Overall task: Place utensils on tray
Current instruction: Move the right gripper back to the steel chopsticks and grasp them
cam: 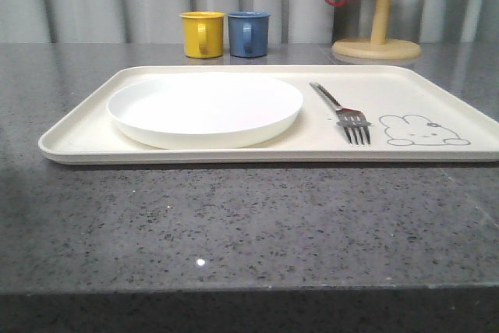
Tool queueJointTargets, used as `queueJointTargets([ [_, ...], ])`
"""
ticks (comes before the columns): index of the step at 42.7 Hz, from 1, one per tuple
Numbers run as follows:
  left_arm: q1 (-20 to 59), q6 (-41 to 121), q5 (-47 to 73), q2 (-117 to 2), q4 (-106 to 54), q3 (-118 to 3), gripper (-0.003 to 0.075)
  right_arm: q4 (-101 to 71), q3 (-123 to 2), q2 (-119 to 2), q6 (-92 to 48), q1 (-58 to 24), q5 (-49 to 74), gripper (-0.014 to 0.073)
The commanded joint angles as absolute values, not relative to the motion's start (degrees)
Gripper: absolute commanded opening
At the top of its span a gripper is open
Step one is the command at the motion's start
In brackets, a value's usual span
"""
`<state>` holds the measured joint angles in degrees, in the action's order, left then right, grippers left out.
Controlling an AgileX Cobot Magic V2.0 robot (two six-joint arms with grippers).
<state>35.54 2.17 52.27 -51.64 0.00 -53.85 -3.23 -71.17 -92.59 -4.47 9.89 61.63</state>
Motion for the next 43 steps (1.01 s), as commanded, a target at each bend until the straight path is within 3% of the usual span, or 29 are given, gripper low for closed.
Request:
queueJointTargets([
  [1,35.89,1.68,48.99,-51.34,0.00,-55.34,0.0417,-3.30,-72.41,-91.47,-5.32,10.38,59.91,0.0362],
  [10,35.89,1.68,48.99,-51.34,0.00,-55.34,0.0417,-3.24,-72.41,-93.18,-5.32,10.38,60.08,0.0347],
  [23,35.89,1.68,48.99,-51.34,0.00,-55.34,0.0417,-3.52,-72.52,-93.27,-5.32,10.38,60.82,0.0046],
  [32,35.89,1.68,48.99,-51.34,0.00,-55.34,0.0417,-7.25,-74.32,-90.62,-5.32,7.81,63.90,0.0038],
  [43,35.89,1.68,48.99,-51.34,0.00,-55.34,0.0417,-15.78,-81.21,-89.76,-4.88,-2.91,69.15,0.0038],
])
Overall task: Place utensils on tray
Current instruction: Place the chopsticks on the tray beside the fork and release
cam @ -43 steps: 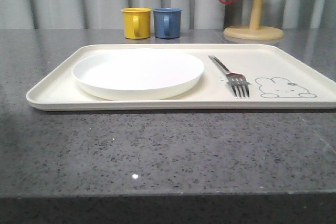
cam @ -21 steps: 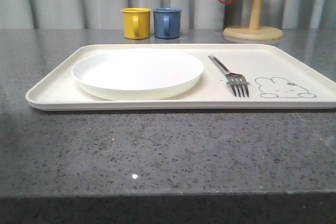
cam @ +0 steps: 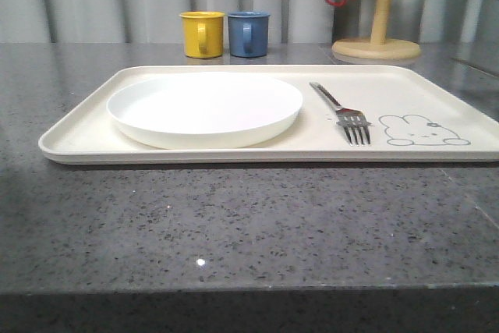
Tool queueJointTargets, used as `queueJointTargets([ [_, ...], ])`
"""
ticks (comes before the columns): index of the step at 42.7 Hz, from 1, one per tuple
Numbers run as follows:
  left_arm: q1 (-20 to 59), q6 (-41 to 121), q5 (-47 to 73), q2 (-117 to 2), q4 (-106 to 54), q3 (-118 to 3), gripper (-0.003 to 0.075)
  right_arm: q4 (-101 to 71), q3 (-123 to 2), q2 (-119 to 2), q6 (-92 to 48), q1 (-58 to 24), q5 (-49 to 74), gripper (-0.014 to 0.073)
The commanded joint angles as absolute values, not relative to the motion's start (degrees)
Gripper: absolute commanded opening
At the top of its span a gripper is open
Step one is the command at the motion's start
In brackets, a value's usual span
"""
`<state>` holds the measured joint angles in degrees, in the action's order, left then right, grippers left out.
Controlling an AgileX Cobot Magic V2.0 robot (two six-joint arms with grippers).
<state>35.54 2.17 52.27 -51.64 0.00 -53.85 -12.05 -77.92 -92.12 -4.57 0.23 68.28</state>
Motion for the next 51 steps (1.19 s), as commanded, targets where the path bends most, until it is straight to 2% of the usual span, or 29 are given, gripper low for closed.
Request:
queueJointTargets([
  [1,35.89,1.68,48.99,-51.34,0.00,-55.34,0.0417,-16.44,-81.53,-89.76,-4.50,-3.77,68.84,0.0038],
  [12,35.89,1.68,48.99,-51.34,0.00,-55.34,0.0417,-17.95,-81.83,-91.30,2.92,-11.14,64.00,0.0038],
  [26,35.89,1.68,48.57,-51.34,0.00,-55.34,0.0417,-18.99,-81.83,-96.42,7.49,-12.08,60.93,0.0043],
  [29,35.89,1.68,48.49,-51.34,0.00,-55.34,0.0417,-18.99,-81.83,-96.85,7.63,-12.08,60.28,0.0075],
  [38,35.89,1.68,48.49,-51.34,0.00,-55.34,0.0417,-19.03,-81.83,-97.72,7.89,-12.08,60.24,0.0291],
  [51,35.89,1.68,48.49,-51.34,0.00,-55.34,0.0417,-14.17,-81.83,-94.82,6.26,-12.08,57.98,0.0304],
])
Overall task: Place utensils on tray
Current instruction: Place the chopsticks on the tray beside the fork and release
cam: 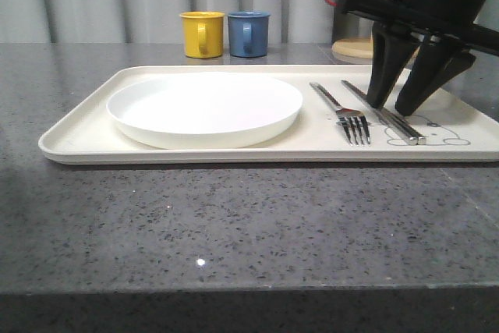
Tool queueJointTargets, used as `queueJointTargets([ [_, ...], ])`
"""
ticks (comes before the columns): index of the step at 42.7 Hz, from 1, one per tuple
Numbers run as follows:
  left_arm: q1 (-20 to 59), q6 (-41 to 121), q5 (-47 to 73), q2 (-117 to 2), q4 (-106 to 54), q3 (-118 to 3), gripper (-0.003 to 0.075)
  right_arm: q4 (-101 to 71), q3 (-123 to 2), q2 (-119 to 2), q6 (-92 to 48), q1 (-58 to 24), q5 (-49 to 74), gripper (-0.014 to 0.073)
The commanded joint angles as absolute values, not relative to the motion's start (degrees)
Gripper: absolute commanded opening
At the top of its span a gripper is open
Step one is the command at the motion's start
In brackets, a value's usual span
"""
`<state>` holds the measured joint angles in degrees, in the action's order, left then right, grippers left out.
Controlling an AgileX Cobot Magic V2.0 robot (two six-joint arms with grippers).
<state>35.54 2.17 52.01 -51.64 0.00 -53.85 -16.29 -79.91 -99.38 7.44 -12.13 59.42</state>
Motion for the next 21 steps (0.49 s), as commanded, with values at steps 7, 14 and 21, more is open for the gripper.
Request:
queueJointTargets([
  [7,35.89,1.68,48.49,-51.34,0.00,-55.34,0.0417,-1.62,-81.78,-89.94,6.26,-12.08,62.40,0.0304],
  [14,35.89,1.68,48.49,-51.34,0.00,-55.34,0.0417,8.06,-80.04,-83.44,6.26,-10.69,63.65,0.0304],
  [21,35.89,1.68,48.49,-51.34,0.00,-55.34,0.0417,9.19,-78.16,-81.01,5.46,-2.67,64.06,0.0304],
])
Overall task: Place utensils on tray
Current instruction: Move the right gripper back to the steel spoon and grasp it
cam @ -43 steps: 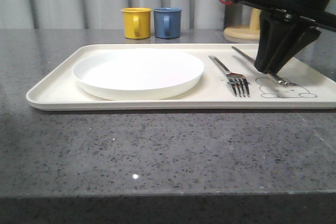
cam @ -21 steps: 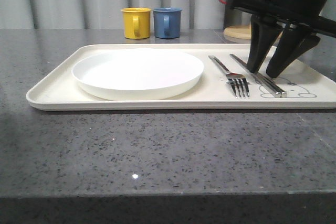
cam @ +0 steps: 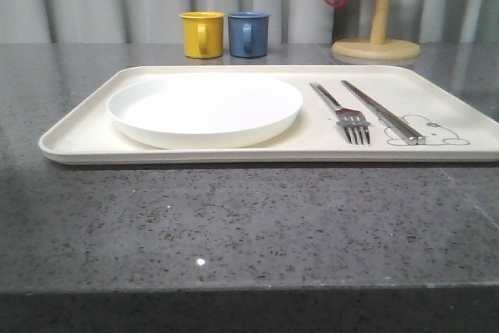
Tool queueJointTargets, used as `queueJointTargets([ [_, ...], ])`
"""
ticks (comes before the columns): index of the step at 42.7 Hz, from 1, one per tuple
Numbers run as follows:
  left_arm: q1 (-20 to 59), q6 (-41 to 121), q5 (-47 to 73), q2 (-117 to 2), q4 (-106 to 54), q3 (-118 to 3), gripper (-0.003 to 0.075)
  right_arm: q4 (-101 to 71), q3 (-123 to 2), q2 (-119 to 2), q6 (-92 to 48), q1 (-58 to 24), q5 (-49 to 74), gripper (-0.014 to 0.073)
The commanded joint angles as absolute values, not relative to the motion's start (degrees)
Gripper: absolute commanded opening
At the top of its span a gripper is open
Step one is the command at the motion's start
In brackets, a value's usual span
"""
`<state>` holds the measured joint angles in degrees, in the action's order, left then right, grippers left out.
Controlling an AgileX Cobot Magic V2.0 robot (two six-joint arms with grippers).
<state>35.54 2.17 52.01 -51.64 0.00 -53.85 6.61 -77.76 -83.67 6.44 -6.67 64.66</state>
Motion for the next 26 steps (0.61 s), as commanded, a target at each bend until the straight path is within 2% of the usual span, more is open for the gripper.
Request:
queueJointTargets([
  [1,35.89,1.68,48.49,-51.34,0.00,-55.34,0.0417,9.08,-78.11,-81.01,5.06,-1.37,64.23,0.0304],
  [12,35.89,1.68,48.38,-51.34,0.00,-55.34,0.0417,4.49,-78.05,-84.65,1.27,11.45,64.07,0.0286],
  [26,35.89,1.68,47.19,-51.34,0.00,-55.34,0.0417,4.01,-78.05,-91.95,0.60,16.67,62.92,0.0286],
])
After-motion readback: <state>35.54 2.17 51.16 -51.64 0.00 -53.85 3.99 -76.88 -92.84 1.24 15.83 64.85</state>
